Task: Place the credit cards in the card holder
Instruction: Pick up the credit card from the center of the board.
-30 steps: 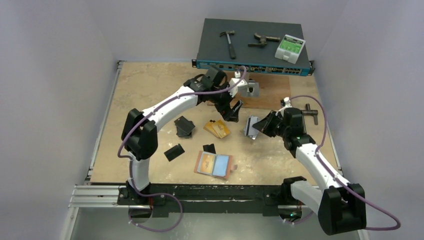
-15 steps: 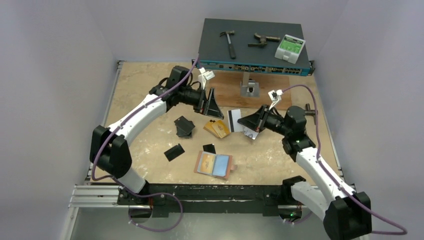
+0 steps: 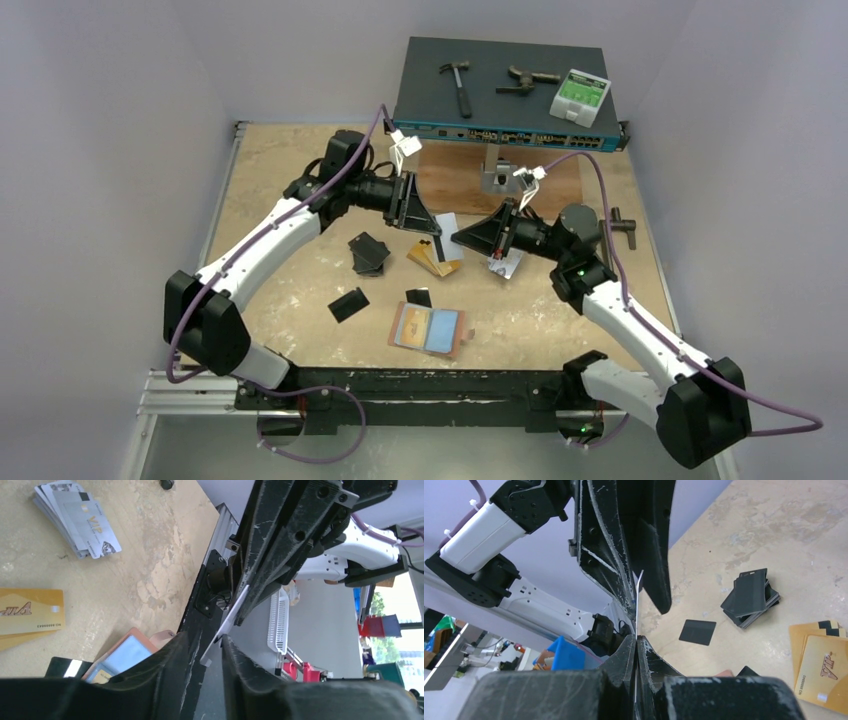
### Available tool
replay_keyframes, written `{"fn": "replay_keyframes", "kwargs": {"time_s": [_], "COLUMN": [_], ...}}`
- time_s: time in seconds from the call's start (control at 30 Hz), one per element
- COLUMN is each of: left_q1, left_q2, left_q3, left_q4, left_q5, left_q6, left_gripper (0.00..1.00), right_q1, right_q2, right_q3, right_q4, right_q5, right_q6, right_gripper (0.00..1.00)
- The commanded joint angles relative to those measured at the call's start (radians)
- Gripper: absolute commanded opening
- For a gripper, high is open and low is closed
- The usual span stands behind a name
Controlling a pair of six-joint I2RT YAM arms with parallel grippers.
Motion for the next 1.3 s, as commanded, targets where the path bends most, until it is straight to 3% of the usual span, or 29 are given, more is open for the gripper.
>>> {"fn": "replay_keyframes", "kwargs": {"time_s": [0.0,0.07,0.13,0.23,0.43,0.6,0.63,0.67,0.93,1.27], "left_q1": [0.006,0.007,0.008,0.006,0.007,0.007,0.008,0.007,0.007,0.004], "left_q2": [-0.037,-0.036,-0.037,-0.045,-0.053,-0.048,-0.043,-0.041,-0.031,-0.014], "left_q3": [0.003,0.008,0.011,0.009,0.003,0.013,0.029,0.031,0.045,0.063], "left_q4": [0.060,0.062,0.061,0.061,0.062,0.074,0.080,0.082,0.096,0.107], "left_q5": [0.056,0.068,0.074,0.089,0.115,0.125,0.133,0.133,0.133,0.128], "left_q6": [-0.019,-0.020,-0.026,-0.028,-0.037,-0.051,-0.061,-0.064,-0.077,-0.083], "left_gripper": [0.23,0.07,0.00,0.00,0.00,0.00,0.00,0.00,0.00,0.00], "right_q1": [0.025,0.036,0.045,0.051,0.055,0.058,0.057,0.057,0.060,0.122], "right_q2": [-0.010,-0.009,-0.006,-0.007,-0.019,-0.007,-0.011,-0.013,-0.018,0.029], "right_q3": [0.042,0.048,0.050,0.049,0.020,0.018,0.011,0.011,-0.012,0.025], "right_q4": [0.037,0.015,0.000,-0.023,0.029,0.107,0.149,0.153,0.234,0.213], "right_q5": [0.003,0.019,0.031,0.045,0.027,-0.026,-0.079,-0.094,-0.109,-0.103], "right_q6": [0.001,-0.014,-0.028,-0.048,-0.028,0.013,0.040,0.042,0.095,0.065], "right_gripper": [0.00,0.00,0.00,0.00,0.14,0.10,0.20,0.21,0.00,0.00]}}
